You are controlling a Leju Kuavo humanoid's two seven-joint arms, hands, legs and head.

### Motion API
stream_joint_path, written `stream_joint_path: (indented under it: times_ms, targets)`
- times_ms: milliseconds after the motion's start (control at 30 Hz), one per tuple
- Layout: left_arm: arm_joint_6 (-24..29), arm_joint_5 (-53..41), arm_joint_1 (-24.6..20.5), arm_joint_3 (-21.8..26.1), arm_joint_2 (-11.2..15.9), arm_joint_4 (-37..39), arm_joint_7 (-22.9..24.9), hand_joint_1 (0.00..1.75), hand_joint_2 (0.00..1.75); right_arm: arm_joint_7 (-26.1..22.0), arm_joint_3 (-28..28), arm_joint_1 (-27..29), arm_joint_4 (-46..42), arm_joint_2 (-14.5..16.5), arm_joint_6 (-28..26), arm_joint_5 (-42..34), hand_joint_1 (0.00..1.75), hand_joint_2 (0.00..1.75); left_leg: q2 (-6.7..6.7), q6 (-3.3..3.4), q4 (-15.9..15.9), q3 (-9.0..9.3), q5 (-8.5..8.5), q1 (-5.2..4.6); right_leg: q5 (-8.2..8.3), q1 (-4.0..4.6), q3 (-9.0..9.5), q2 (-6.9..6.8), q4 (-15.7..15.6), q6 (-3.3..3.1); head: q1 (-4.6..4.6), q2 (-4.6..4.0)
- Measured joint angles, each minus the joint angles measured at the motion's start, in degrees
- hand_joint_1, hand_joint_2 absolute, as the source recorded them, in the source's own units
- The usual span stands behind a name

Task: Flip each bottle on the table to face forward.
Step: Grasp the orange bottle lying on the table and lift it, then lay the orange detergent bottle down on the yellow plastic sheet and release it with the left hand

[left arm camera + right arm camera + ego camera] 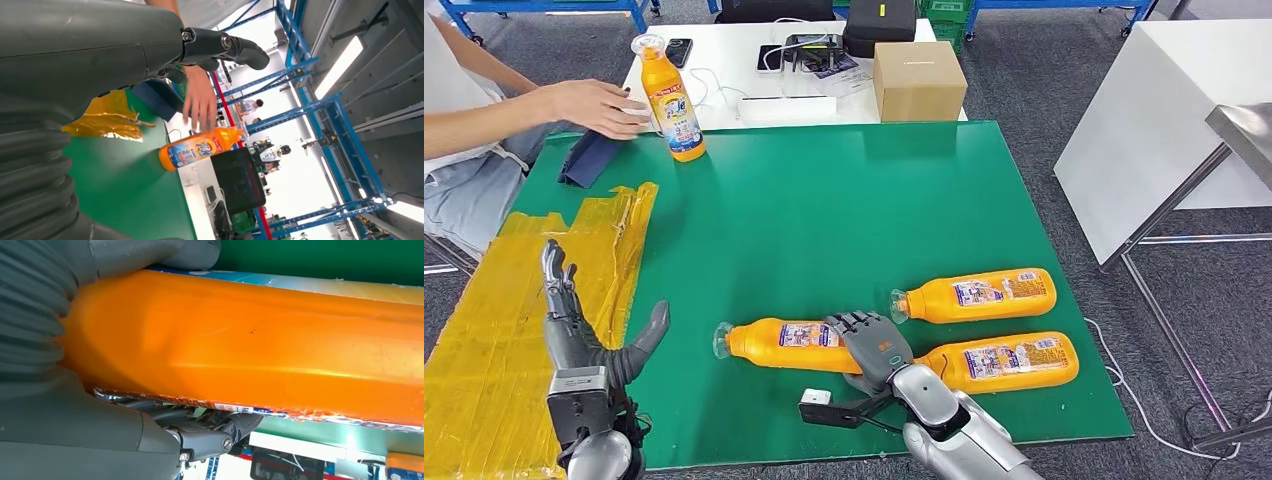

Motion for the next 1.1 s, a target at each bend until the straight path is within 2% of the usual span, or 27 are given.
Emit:
stream_joint_path:
  times_ms: [133, 200, 333, 500, 667, 833, 1100]
  targets:
    - [-1.0, 0.0, 0.0, 0.0, 0.0, 0.1, 0.5, 0.00, 1.75, 0.2, -0.2, 0.5, -0.2, 0.1, -2.2, -0.7, 1.75, 1.75, -0.03, 0.00, 0.0, -0.01, 0.00, 0.00, 0.00, 0.00, 0.02, -0.01, 0.0, 0.00, 0.00, 0.00]
    - [-2.7, -0.1, 0.2, -0.1, 0.0, 0.0, 2.0, 0.00, 1.75, 0.0, -1.2, 2.0, -1.4, 0.5, -6.4, -1.7, 1.75, 1.75, -0.08, 0.01, 0.0, -0.09, 0.02, 0.00, 0.01, 0.00, 0.18, -0.03, 0.0, 0.01, 0.00, 0.00]
    - [-8.9, -0.2, 1.0, -1.1, 0.0, -0.5, 8.2, 0.00, 1.75, -1.6, -5.9, 8.1, -7.9, 1.4, -15.3, -3.6, 1.75, 1.75, -0.10, 0.04, 0.0, -0.52, 0.09, 0.00, 0.07, 0.00, 0.15, -0.03, 0.0, 0.04, -0.01, 0.00]
    - [-15.3, 2.8, 1.3, -3.6, 0.6, -1.0, 12.0, 0.00, 1.75, -6.4, -11.6, 12.8, -15.3, 2.9, -21.5, -6.6, 1.75, 1.75, -0.07, 0.03, 0.0, -0.68, 0.06, 0.00, 0.05, 0.00, -0.04, -0.02, 0.0, 0.04, -0.01, 0.00]
    - [-23.5, 10.7, 1.3, -5.7, 1.6, -0.9, 16.6, 0.00, 1.75, -12.2, -15.4, 15.5, -19.2, 4.3, -27.9, -11.0, 1.75, 1.75, -0.05, 0.03, 0.0, -0.78, 0.05, 0.00, 0.04, 0.00, -0.15, -0.01, 0.0, 0.03, 0.00, 0.00]
    - [-26.3, 15.2, 1.0, -7.4, 2.5, -0.3, 17.1, 0.00, 1.75, -16.6, -17.3, 16.7, -21.7, 5.7, -30.3, -14.9, 1.75, 1.75, -0.03, 0.03, 0.0, -0.78, 0.06, 0.00, 0.04, 0.00, -0.15, -0.01, 0.0, 0.03, 0.01, 0.00]
    - [-26.5, 15.6, 0.6, -8.0, 3.3, 0.1, 17.2, 0.00, 1.75, -17.3, -18.4, 17.3, -23.3, 6.5, -30.4, -15.4, 1.75, 1.75, -0.03, 0.03, 0.0, -0.79, 0.05, 0.00, 0.04, 0.00, -0.16, -0.01, 0.0, 0.03, 0.01, 0.00]
